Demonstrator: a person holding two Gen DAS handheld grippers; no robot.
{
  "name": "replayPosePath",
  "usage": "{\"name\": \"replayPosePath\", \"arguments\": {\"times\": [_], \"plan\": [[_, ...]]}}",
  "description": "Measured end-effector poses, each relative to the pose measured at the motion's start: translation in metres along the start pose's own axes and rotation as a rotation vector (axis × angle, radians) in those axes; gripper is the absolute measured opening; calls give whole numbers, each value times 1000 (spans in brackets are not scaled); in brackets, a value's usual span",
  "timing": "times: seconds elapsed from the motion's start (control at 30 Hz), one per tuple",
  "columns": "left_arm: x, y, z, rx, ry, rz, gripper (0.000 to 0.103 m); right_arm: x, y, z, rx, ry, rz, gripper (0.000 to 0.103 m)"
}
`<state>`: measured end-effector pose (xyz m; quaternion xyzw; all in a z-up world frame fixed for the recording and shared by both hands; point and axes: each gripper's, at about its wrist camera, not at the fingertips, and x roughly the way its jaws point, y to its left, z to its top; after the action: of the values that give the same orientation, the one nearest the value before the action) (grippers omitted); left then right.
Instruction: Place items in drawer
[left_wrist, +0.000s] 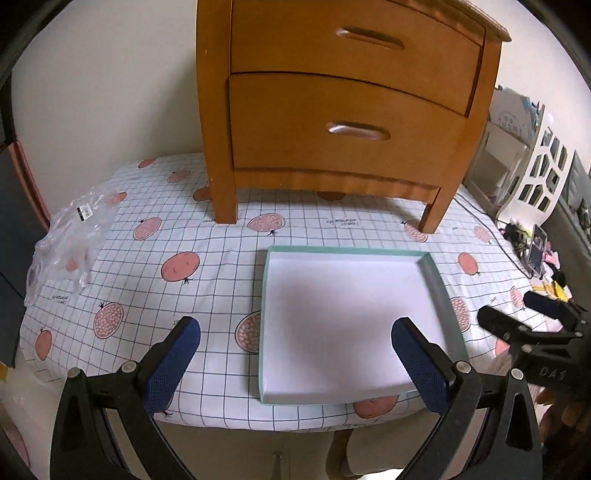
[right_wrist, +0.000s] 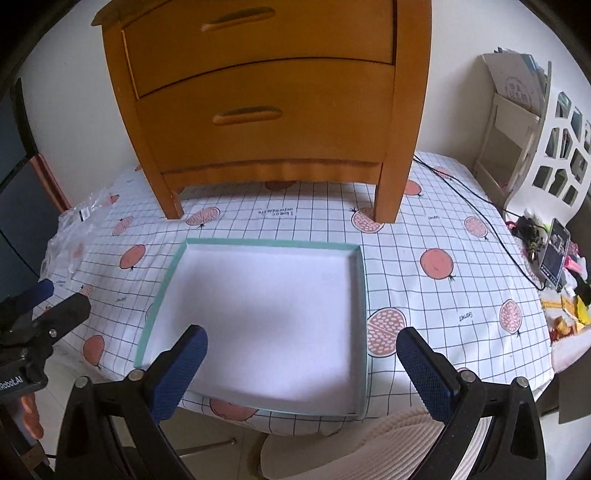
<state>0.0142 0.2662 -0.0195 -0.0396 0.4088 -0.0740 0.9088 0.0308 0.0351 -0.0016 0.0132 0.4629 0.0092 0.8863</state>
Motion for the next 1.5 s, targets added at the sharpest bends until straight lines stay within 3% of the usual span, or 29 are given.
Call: {"name": "replayPosePath", "arguments": {"times": [1.5], "plan": [[19,6,-12,-33,56,12,103,12,-3,-8,13,48,-22,103]]}}
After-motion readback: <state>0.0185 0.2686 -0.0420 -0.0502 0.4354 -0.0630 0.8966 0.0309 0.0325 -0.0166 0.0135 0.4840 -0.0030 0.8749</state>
